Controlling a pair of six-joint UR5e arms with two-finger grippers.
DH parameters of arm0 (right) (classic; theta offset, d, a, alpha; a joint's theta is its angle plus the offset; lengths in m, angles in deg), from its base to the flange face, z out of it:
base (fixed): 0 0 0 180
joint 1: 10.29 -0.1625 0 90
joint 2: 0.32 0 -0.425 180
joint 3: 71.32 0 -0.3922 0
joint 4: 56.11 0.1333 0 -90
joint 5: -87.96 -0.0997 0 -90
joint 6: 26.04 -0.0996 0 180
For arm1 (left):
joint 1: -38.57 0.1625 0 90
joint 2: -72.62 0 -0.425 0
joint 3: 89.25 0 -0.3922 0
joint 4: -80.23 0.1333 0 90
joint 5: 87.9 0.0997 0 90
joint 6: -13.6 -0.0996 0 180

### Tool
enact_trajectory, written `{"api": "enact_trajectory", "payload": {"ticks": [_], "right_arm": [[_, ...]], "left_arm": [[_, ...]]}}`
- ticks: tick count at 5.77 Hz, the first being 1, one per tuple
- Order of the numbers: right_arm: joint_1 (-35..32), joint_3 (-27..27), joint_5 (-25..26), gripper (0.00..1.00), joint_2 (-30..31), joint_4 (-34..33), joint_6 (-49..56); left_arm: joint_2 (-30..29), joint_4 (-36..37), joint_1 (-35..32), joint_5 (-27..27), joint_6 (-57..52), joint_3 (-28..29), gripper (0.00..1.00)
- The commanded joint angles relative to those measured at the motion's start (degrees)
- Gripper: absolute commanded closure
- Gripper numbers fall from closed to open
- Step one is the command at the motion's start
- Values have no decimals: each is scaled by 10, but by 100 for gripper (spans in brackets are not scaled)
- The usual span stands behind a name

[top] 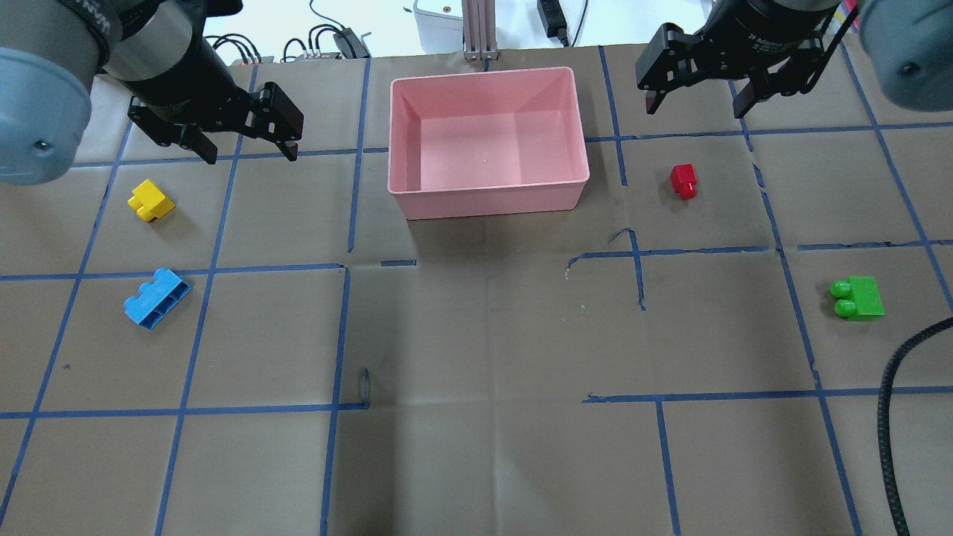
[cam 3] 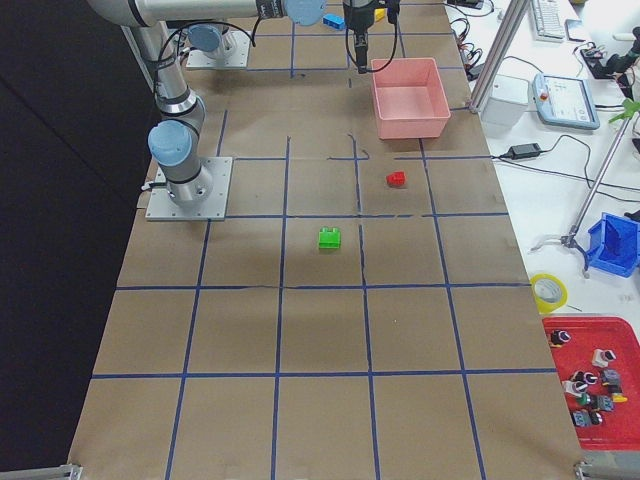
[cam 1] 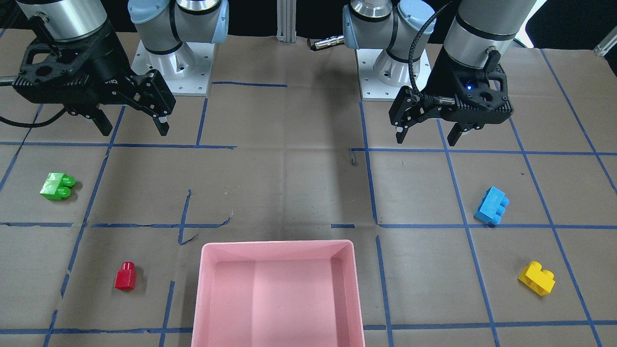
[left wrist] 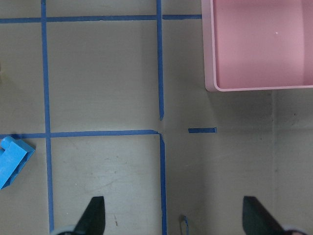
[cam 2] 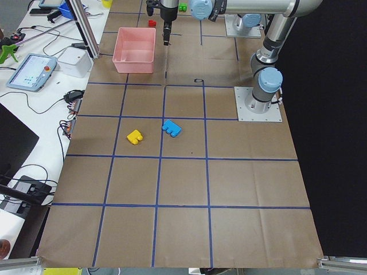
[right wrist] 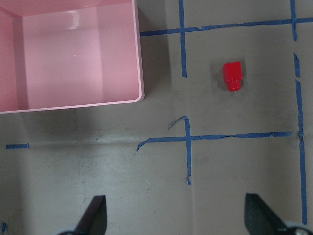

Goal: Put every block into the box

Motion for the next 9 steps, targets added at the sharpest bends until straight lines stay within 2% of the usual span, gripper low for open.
{"api": "enact_trajectory", "payload": {"ticks": [1, 2, 3, 5, 6, 7, 8, 9], "right_arm": [[0, -1, -4, 0, -4, 5, 4], [0, -1, -5, 0, -5, 6, 1], [-1, 1, -4, 0, -6, 9, -1], [1, 19, 0, 0, -14, -2, 5], [22, 40, 4, 0, -13, -4, 59], [78, 59, 4, 0, -12, -15, 185], [175, 88, -1, 0, -9, -16, 259], [242, 114, 0, 0, -15, -44, 307]], "left_arm": [[3, -6, 2, 0, -2, -1, 0], [3, -7, 30, 5, -12, -1, 0], [4, -11, 90, 9, -70, -1, 0], [-15, -16, 258, 5, -262, -1, 0], [-22, -15, 313, 5, -365, -1, 0], [-33, -15, 331, 4, -446, -8, 0], [-36, -16, 328, 4, -568, -19, 0], [-43, -4, 331, 3, -669, -43, 0]]}}
